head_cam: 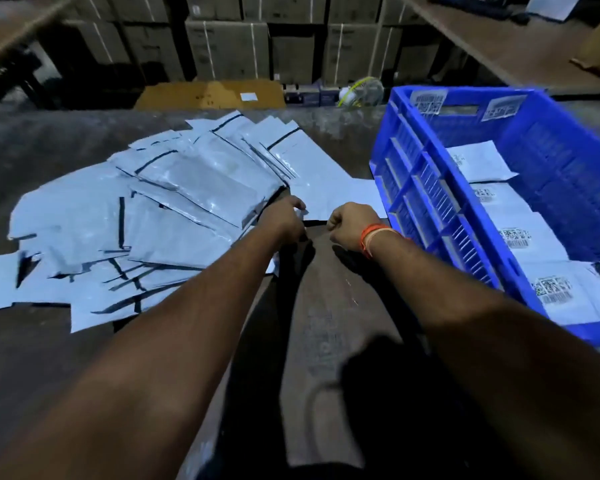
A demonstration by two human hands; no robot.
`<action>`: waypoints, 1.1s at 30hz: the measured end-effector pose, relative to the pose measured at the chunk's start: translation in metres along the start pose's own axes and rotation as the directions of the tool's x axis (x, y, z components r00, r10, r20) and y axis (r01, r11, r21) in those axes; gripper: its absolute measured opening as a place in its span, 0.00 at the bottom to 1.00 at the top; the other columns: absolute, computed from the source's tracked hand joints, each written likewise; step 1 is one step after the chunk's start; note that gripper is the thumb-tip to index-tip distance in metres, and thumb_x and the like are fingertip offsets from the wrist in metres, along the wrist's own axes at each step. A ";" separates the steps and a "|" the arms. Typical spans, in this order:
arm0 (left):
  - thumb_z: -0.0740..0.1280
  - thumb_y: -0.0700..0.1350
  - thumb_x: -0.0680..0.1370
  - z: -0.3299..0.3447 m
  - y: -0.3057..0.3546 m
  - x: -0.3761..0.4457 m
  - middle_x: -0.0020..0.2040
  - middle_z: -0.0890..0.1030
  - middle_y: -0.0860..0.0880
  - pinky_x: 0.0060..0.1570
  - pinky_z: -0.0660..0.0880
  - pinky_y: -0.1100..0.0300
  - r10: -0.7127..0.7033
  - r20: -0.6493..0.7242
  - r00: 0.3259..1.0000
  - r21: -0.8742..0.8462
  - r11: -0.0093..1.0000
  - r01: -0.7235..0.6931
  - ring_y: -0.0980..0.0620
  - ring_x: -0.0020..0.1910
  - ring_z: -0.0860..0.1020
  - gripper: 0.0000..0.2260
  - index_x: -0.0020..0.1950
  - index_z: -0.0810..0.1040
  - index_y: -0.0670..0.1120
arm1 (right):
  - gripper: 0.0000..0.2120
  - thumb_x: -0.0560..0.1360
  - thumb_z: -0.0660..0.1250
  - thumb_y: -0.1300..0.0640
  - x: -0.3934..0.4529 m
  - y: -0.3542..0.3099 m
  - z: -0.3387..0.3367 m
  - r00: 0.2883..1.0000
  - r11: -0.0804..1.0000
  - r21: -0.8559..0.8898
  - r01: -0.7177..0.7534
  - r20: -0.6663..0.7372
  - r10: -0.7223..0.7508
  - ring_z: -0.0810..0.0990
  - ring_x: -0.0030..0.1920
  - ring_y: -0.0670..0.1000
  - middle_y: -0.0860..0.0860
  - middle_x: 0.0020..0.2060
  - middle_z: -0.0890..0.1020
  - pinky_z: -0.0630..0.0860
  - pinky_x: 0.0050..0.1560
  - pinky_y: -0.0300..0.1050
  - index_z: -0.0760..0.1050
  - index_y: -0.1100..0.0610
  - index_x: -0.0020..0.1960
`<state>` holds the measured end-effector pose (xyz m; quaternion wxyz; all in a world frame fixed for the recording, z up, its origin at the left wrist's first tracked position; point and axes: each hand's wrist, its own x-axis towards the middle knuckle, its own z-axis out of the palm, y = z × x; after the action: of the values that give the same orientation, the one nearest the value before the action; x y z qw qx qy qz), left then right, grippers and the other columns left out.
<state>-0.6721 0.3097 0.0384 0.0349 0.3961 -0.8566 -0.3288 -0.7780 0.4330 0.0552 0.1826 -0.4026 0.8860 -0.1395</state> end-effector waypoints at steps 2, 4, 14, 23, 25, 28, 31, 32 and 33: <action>0.73 0.40 0.74 0.007 -0.005 0.008 0.61 0.81 0.46 0.53 0.75 0.60 -0.018 0.035 0.999 -0.082 0.996 0.021 0.46 0.58 0.80 0.20 0.66 0.77 0.51 | 0.09 0.72 0.69 0.61 0.002 0.004 0.010 0.999 0.998 0.048 -0.029 -0.023 0.030 0.81 0.56 0.56 0.54 0.52 0.85 0.77 0.58 0.44 0.84 0.55 0.50; 0.74 0.40 0.74 0.016 -0.008 0.011 0.60 0.81 0.44 0.55 0.78 0.55 -0.043 0.035 0.998 -0.188 0.981 0.048 0.43 0.56 0.81 0.20 0.64 0.78 0.51 | 0.09 0.71 0.69 0.62 0.002 0.013 0.020 0.996 0.991 0.119 -0.061 -0.050 0.067 0.81 0.55 0.54 0.52 0.51 0.84 0.76 0.57 0.41 0.83 0.52 0.49; 0.75 0.42 0.73 0.008 0.005 -0.012 0.43 0.82 0.52 0.41 0.73 0.69 -0.175 -0.249 0.953 -0.438 0.898 0.050 0.54 0.43 0.82 0.07 0.49 0.84 0.50 | 0.29 0.70 0.67 0.66 -0.014 0.030 0.028 0.923 0.999 -0.041 0.005 -0.385 -0.020 0.70 0.64 0.60 0.55 0.63 0.73 0.72 0.64 0.52 0.72 0.51 0.69; 0.68 0.58 0.72 -0.018 -0.005 -0.061 0.37 0.82 0.52 0.41 0.75 0.61 -0.252 -0.402 0.880 -0.424 0.903 0.065 0.47 0.43 0.82 0.13 0.37 0.81 0.50 | 0.22 0.70 0.70 0.59 -0.044 0.024 0.015 0.880 0.982 -0.172 0.083 -0.449 -0.153 0.68 0.67 0.54 0.50 0.58 0.79 0.61 0.62 0.53 0.75 0.50 0.63; 0.67 0.55 0.77 -0.019 -0.009 -0.077 0.37 0.82 0.49 0.35 0.73 0.63 -0.265 -0.414 0.871 -0.433 0.899 0.068 0.48 0.40 0.81 0.12 0.40 0.79 0.48 | 0.17 0.72 0.67 0.59 -0.050 0.023 0.007 0.886 0.997 -0.035 0.070 -0.457 -0.079 0.72 0.62 0.53 0.49 0.51 0.82 0.58 0.57 0.50 0.77 0.48 0.60; 0.65 0.57 0.78 -0.014 -0.023 -0.095 0.42 0.84 0.46 0.47 0.79 0.53 -0.300 -0.436 0.848 -0.383 0.915 0.127 0.43 0.46 0.82 0.16 0.44 0.81 0.45 | 0.17 0.72 0.66 0.60 -0.061 0.023 0.001 0.901 0.982 0.123 0.144 -0.427 -0.079 0.75 0.58 0.52 0.47 0.50 0.83 0.52 0.47 0.46 0.77 0.46 0.58; 0.66 0.54 0.78 0.001 -0.032 -0.116 0.45 0.84 0.43 0.51 0.78 0.53 -0.341 -0.412 0.845 -0.341 0.918 0.205 0.41 0.49 0.82 0.14 0.43 0.81 0.44 | 0.16 0.69 0.64 0.60 -0.072 0.030 0.009 0.937 0.960 0.217 0.175 -0.336 -0.095 0.77 0.54 0.52 0.49 0.47 0.83 0.54 0.48 0.45 0.78 0.48 0.55; 0.66 0.53 0.78 0.007 -0.035 -0.122 0.46 0.85 0.42 0.52 0.77 0.54 -0.344 -0.399 0.850 -0.308 0.923 0.229 0.41 0.51 0.82 0.13 0.44 0.82 0.44 | 0.16 0.67 0.63 0.59 -0.074 0.034 0.017 0.956 0.957 0.246 0.156 -0.282 -0.083 0.78 0.54 0.53 0.49 0.46 0.83 0.59 0.53 0.45 0.78 0.48 0.53; 0.66 0.52 0.78 0.015 -0.038 -0.129 0.48 0.85 0.41 0.52 0.76 0.54 -0.340 -0.385 0.858 -0.269 0.931 0.248 0.41 0.52 0.81 0.13 0.46 0.83 0.43 | 0.17 0.65 0.62 0.58 -0.077 0.039 0.025 0.971 0.958 0.256 0.132 -0.227 -0.074 0.78 0.55 0.54 0.50 0.47 0.83 0.65 0.58 0.48 0.78 0.47 0.52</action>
<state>-0.5635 0.3909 0.0298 0.2115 0.5789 -0.7177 -0.3242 -0.7460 0.5140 0.0333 0.1311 -0.4025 0.8511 -0.3107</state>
